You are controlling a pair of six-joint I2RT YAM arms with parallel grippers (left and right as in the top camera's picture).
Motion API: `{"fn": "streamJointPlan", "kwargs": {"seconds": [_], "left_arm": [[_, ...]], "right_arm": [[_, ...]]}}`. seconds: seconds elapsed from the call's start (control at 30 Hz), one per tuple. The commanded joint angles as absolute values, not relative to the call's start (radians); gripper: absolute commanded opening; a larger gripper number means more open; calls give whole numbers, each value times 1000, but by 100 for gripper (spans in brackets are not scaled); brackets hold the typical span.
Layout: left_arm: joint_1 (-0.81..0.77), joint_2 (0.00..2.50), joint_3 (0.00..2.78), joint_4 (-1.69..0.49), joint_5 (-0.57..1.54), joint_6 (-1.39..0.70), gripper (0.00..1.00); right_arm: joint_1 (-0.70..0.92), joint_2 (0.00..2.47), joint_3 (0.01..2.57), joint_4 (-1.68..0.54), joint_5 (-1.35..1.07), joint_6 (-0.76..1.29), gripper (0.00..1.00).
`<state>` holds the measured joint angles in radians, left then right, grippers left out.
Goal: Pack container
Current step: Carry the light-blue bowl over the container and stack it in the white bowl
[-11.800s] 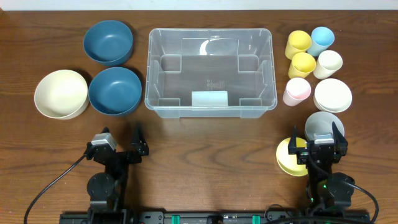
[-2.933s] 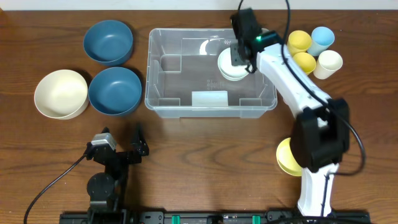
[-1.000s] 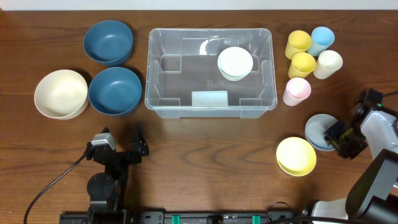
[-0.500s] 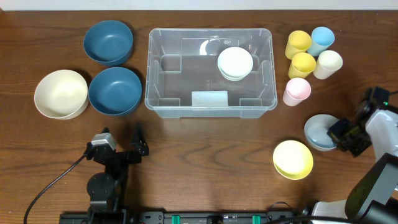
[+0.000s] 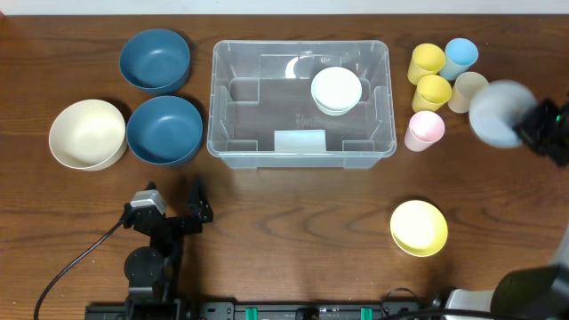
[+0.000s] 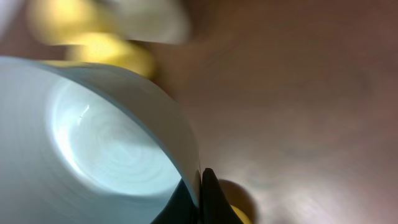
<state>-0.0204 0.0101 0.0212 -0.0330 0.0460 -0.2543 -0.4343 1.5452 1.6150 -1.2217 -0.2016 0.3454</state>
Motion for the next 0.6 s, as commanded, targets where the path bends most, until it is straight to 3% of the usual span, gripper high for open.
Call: {"fn": "streamJointPlan", "kwargs": {"seconds": [0.0, 0.13, 0.27, 0.57], "left_arm": [[-18, 4, 4, -70, 34, -239, 98], [-18, 4, 4, -70, 34, -239, 98], [-18, 4, 4, -70, 34, -239, 98], [-18, 4, 4, -70, 34, -239, 98]], "right_arm": [[-315, 1495, 1695, -1188, -396, 238, 1], [-101, 1486, 1728, -1083, -371, 196, 1], [150, 1509, 1728, -923, -175, 193, 1], [396, 1669, 1728, -723, 130, 194, 1]]}}
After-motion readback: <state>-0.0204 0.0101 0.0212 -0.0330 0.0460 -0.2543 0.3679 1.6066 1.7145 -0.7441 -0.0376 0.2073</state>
